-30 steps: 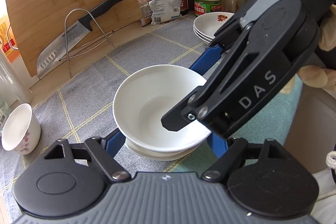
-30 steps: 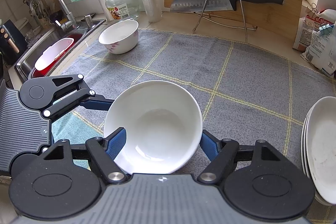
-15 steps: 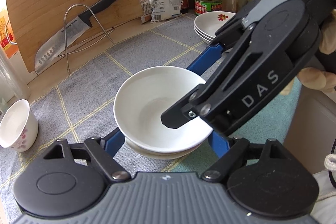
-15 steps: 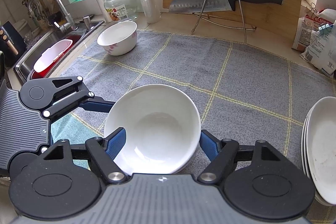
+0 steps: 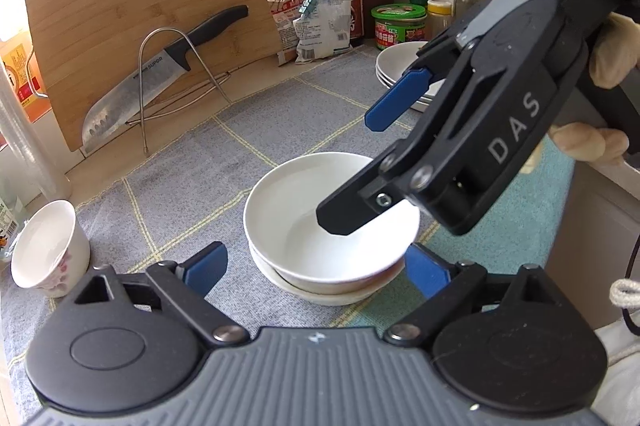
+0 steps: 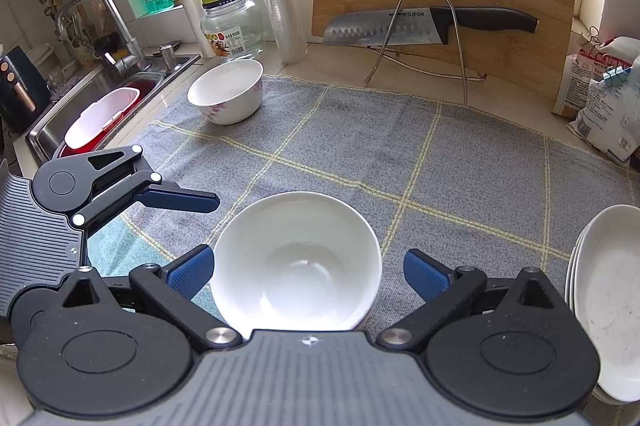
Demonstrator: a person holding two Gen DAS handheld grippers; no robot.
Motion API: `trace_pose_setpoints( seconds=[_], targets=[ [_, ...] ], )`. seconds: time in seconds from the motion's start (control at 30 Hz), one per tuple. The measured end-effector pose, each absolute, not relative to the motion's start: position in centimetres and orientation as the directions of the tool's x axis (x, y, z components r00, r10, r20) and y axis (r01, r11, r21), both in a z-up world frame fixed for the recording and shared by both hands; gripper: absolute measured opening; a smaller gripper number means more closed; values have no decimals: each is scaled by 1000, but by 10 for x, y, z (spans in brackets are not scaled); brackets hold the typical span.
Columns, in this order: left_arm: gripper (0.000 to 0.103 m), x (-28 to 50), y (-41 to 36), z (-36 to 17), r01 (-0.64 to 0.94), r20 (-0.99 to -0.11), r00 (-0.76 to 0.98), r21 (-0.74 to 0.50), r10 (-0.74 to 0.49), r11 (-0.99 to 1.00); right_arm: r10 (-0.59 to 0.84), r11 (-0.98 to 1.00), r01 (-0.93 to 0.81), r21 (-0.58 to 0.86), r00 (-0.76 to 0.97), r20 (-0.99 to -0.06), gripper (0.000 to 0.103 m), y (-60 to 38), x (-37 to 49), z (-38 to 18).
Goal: Organize plates and bowls
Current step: 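Move the right gripper to the white bowl beside the glass jar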
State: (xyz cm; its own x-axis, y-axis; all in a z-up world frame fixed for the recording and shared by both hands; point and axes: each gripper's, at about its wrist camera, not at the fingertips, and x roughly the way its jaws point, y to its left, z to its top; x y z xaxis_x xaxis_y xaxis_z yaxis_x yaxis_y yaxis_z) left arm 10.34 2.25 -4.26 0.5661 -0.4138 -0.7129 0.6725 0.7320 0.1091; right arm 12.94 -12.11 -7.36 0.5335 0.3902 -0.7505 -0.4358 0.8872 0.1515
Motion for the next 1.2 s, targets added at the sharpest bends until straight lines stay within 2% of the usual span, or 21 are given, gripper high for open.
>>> trace_pose_setpoints(
  seconds=[0.37, 0.57, 0.73, 0.9, 1.03, 1.2],
  targets=[
    [96, 105, 58, -33, 594, -649, 643, 87, -407, 799, 379, 885, -455, 103, 574, -725, 103, -107, 133, -55],
    [96, 111, 98, -37, 499, -626, 697, 73, -350, 863, 384, 872, -483, 79, 578, -720, 103, -86, 142, -45],
    [100, 126, 138, -43, 416, -651, 689, -2, -317, 909, 400, 851, -521, 64, 564, -722, 103, -60, 149, -41],
    [100, 135, 169, -49, 337, -644, 727, 35, -237, 941, 408, 836, -545, 58, 549, -730, 103, -33, 161, -40],
    [100, 142, 191, -51, 297, -600, 775, 70, -198, 952, 406, 829, -558, 48, 541, -737, 103, -13, 173, -40],
    [101, 154, 204, -53, 297, -572, 797, 88, -195, 951, 399, 826, -563, 33, 541, -740, 103, 5, 191, -38]
  ],
)
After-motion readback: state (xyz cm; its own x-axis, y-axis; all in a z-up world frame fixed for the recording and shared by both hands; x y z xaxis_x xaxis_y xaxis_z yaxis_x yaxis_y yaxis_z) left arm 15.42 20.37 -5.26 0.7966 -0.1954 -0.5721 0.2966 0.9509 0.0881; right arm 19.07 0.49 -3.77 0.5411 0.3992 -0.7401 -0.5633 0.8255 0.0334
